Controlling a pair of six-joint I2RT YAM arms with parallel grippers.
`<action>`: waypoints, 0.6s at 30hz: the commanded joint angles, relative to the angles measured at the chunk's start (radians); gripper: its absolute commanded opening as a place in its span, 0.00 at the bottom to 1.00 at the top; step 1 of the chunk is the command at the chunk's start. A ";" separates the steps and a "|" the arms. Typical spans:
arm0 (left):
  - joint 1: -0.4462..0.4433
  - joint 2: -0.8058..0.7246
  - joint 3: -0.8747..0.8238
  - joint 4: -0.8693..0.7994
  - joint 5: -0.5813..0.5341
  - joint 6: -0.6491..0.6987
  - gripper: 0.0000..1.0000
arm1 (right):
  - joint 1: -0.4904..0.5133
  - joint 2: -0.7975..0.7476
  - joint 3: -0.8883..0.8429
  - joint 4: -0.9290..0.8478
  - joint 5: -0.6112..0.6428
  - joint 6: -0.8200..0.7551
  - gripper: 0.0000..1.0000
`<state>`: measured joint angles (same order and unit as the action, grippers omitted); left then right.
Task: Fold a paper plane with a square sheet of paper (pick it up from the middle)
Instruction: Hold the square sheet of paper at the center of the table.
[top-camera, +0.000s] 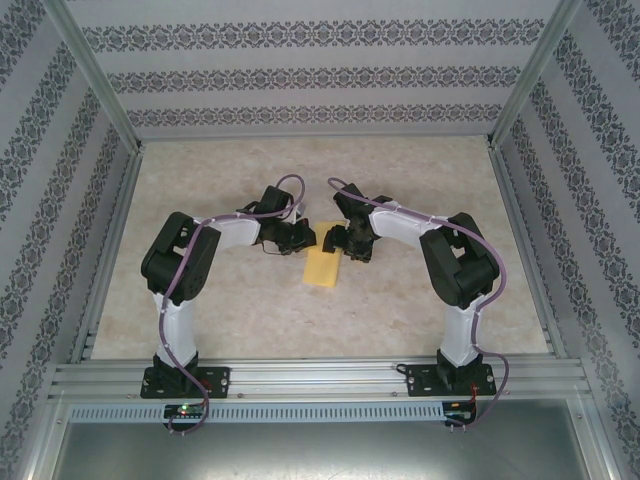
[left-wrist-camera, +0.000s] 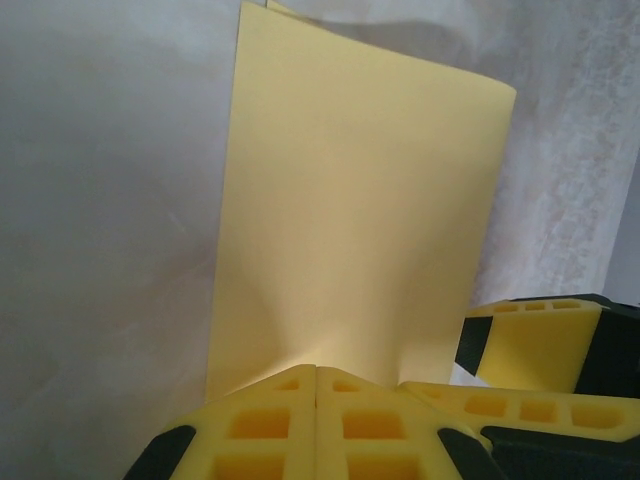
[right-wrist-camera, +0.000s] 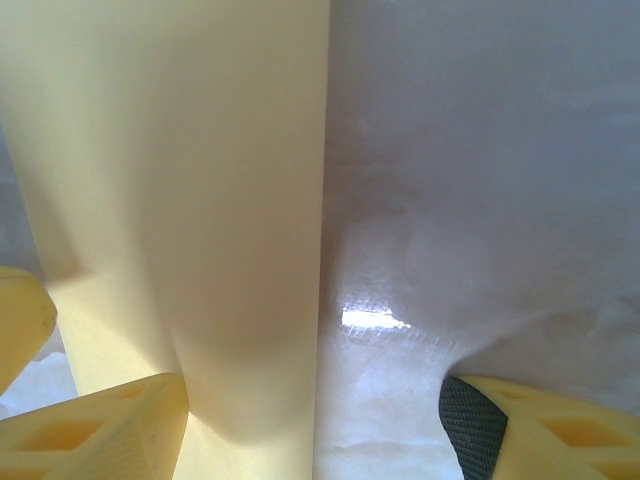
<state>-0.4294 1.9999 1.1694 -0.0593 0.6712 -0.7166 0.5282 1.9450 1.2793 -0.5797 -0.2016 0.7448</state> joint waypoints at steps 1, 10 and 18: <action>-0.011 0.029 0.023 0.006 0.013 -0.006 0.00 | 0.003 0.061 -0.023 -0.058 0.033 0.004 0.72; -0.016 0.068 0.015 -0.010 -0.016 0.010 0.00 | 0.007 0.061 -0.020 -0.054 0.029 0.007 0.73; -0.020 0.074 -0.002 -0.060 -0.056 0.045 0.00 | 0.002 0.027 -0.008 -0.022 -0.011 0.006 0.74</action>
<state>-0.4358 2.0377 1.1786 -0.0605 0.6689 -0.7044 0.5282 1.9450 1.2823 -0.5789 -0.2070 0.7486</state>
